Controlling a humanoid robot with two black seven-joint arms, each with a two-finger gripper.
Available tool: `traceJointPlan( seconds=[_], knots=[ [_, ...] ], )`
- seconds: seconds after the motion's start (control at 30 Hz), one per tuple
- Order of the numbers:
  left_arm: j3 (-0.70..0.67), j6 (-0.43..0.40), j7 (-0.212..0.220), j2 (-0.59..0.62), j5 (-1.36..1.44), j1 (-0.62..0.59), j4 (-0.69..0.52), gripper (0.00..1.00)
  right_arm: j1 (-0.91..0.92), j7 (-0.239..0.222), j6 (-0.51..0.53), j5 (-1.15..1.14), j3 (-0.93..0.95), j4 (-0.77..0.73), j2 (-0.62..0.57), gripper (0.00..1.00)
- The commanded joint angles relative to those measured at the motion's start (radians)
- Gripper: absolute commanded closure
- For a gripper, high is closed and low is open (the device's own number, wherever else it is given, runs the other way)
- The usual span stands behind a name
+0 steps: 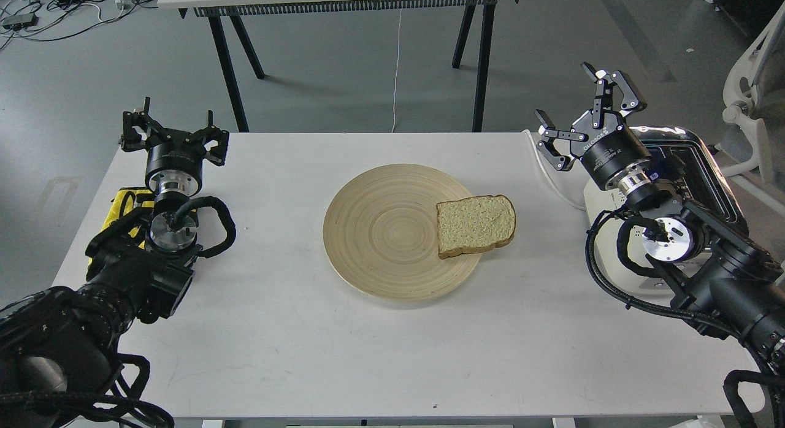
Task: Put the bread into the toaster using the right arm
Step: 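Move the right gripper from the toaster toward the bread slice on the plate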
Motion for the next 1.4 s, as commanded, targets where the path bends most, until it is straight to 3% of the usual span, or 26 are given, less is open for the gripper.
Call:
traceJointPlan(
  seconds=[0.0, 0.37, 0.47, 0.6, 0.77, 0.87, 1.17, 1.37],
  knots=[
    [0.000, 0.000, 0.002, 0.002, 0.000, -0.002, 0.000, 0.00, 0.000, 0.000, 0.000, 0.000, -0.003, 0.000, 0.000, 0.01],
    [0.000, 0.000, 0.000, 0.002, 0.000, 0.000, 0.000, 0.00, 0.034, -0.001, -0.001, -0.023, -0.081, 0.043, -0.015, 0.01],
    [-0.002, 0.000, 0.000, 0.002, 0.000, 0.000, 0.000, 0.00, 0.055, -0.001, -0.131, -0.096, -0.116, 0.111, -0.047, 0.01],
    [0.000, 0.000, 0.000, 0.002, 0.000, 0.000, 0.000, 0.00, 0.067, -0.017, -0.410, -0.309, -0.172, 0.245, -0.100, 0.01],
    [0.000, 0.000, 0.000, 0.002, 0.000, 0.000, 0.000, 0.00, 0.066, -0.135, -0.651, -0.468, -0.251, 0.362, -0.147, 0.01],
    [0.000, 0.000, 0.000, 0.002, 0.000, -0.002, 0.000, 0.00, 0.063, -0.156, -0.737, -0.521, -0.320, 0.369, -0.149, 0.01],
    [0.000, 0.000, 0.000, 0.002, -0.001, -0.002, 0.000, 0.00, 0.037, -0.155, -0.921, -0.560, -0.544, 0.300, -0.126, 0.02],
    [0.000, 0.000, 0.000, 0.000, 0.000, -0.002, 0.000, 0.00, 0.006, -0.150, -0.932, -0.560, -0.581, 0.218, -0.061, 0.02]
  ],
)
